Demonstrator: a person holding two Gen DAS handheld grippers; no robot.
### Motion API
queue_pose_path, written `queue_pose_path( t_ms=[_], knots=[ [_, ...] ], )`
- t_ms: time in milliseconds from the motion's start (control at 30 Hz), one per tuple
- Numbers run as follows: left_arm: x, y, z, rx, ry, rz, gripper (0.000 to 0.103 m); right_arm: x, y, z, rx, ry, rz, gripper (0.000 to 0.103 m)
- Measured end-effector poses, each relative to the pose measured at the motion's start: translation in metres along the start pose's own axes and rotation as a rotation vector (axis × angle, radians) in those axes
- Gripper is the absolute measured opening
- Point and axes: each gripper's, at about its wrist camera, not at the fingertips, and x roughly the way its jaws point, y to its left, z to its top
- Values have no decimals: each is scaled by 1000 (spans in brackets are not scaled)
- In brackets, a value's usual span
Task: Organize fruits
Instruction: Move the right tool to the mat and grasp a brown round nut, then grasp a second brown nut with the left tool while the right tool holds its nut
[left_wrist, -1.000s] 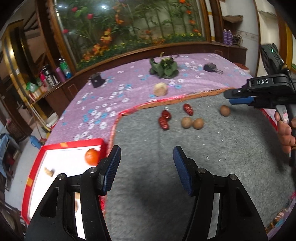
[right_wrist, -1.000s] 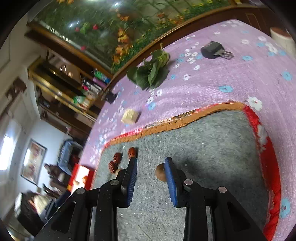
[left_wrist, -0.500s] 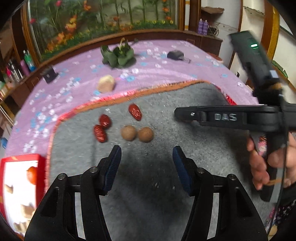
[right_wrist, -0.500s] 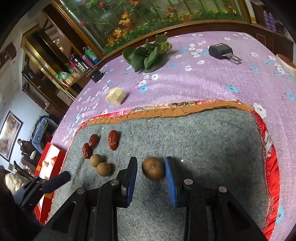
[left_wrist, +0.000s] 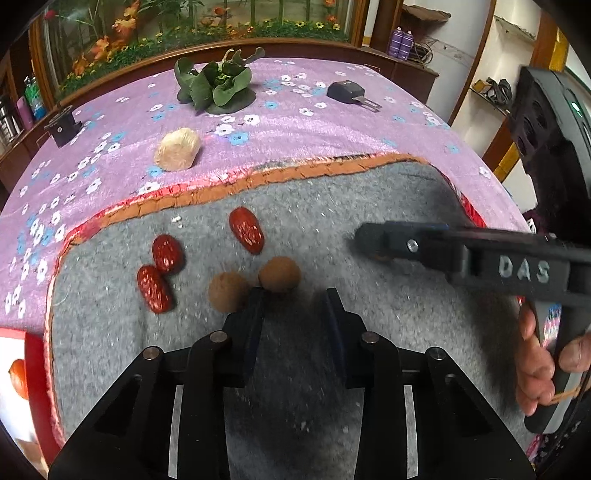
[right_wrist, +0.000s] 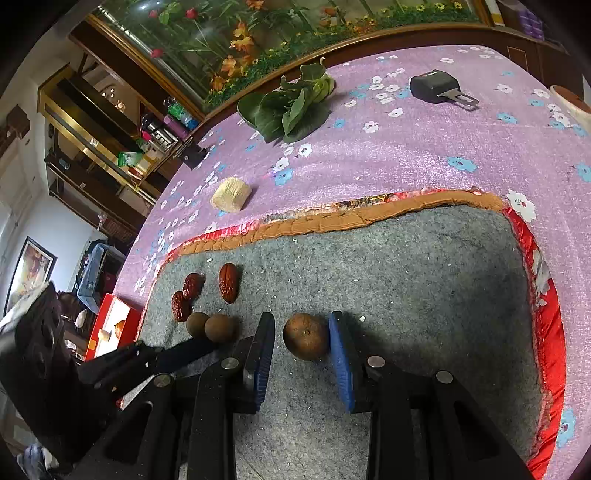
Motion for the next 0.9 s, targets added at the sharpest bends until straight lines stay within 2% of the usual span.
queue_pose_path(
  t_ms=[133,400,433,467,533,633,700,900],
  knots=[
    [-2,4,6,-19,-16,15,31,0,0,0,-7,6,0,30],
    [6,-1,8,19,-25,66,31,1,3,0,-33,17,-17,30],
    [6,-3,6,31,-29,73,30,1,4,0,-40,18,-20,30],
    [6,-3,6,32,-31,74,21,1,6,0,-55,20,-29,30],
    [5,-2,6,26,-29,67,20,2,9,-2,-81,16,-57,26],
    [3,-2,3,23,-34,71,20,3,16,-5,-146,10,-105,24],
    [-1,-1,1,13,-39,79,20,3,18,-7,-164,4,-117,24],
    [-39,7,-20,-30,-96,97,20,-4,4,-3,-96,-25,-67,24]
  ],
)
